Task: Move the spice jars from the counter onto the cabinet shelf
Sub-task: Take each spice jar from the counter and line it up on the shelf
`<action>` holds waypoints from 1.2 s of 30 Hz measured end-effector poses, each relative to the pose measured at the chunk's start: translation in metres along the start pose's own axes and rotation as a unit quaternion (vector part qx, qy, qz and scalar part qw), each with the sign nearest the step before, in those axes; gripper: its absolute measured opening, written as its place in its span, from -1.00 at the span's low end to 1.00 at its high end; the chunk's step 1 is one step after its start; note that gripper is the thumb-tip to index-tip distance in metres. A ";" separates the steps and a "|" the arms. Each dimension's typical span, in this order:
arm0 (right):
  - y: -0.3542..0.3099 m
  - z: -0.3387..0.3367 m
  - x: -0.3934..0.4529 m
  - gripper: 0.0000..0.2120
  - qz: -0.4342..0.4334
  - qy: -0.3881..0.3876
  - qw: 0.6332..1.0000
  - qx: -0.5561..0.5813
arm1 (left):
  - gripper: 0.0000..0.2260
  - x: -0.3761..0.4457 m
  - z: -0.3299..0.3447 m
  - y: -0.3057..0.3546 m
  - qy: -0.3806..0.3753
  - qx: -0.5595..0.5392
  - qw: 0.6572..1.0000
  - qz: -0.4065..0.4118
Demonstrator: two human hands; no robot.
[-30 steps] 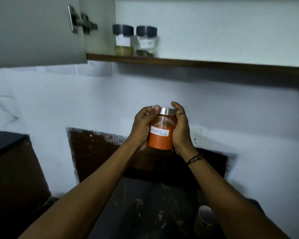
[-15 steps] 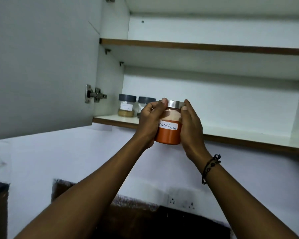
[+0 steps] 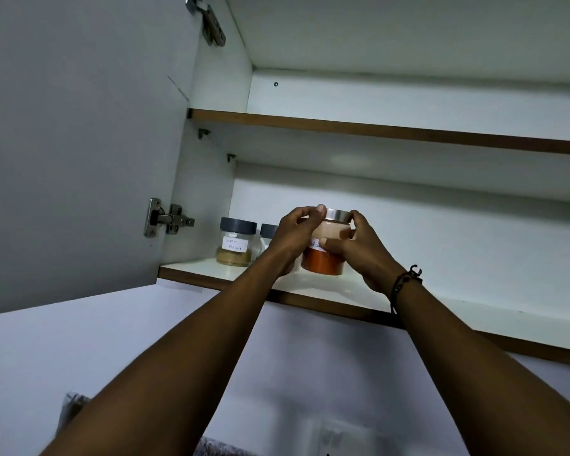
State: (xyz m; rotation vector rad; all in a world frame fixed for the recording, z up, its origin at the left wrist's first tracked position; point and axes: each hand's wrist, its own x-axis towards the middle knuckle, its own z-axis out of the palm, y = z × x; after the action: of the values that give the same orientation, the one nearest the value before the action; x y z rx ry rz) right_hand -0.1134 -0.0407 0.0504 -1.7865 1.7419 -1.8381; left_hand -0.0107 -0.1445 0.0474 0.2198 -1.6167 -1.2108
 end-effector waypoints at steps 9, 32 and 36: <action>0.054 0.015 0.044 -0.38 0.057 0.015 0.998 -0.037 | -0.76 0.030 0.000 -0.018 -0.039 0.113 0.991 -0.058; 0.055 0.032 0.051 -0.46 0.108 -0.024 0.975 -0.195 | -0.75 0.029 -0.001 -0.044 0.077 0.277 0.957 -0.041; 0.040 0.031 0.033 -0.55 0.106 -0.008 0.970 -0.219 | -0.80 0.012 -0.001 -0.034 0.076 0.305 0.949 -0.028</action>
State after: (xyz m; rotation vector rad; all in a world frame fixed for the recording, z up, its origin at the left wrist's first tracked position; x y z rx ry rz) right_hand -0.1273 -0.0981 0.0353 -1.6375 2.3688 -1.4337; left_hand -0.0285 -0.1692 0.0287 0.7369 -1.8151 -0.6799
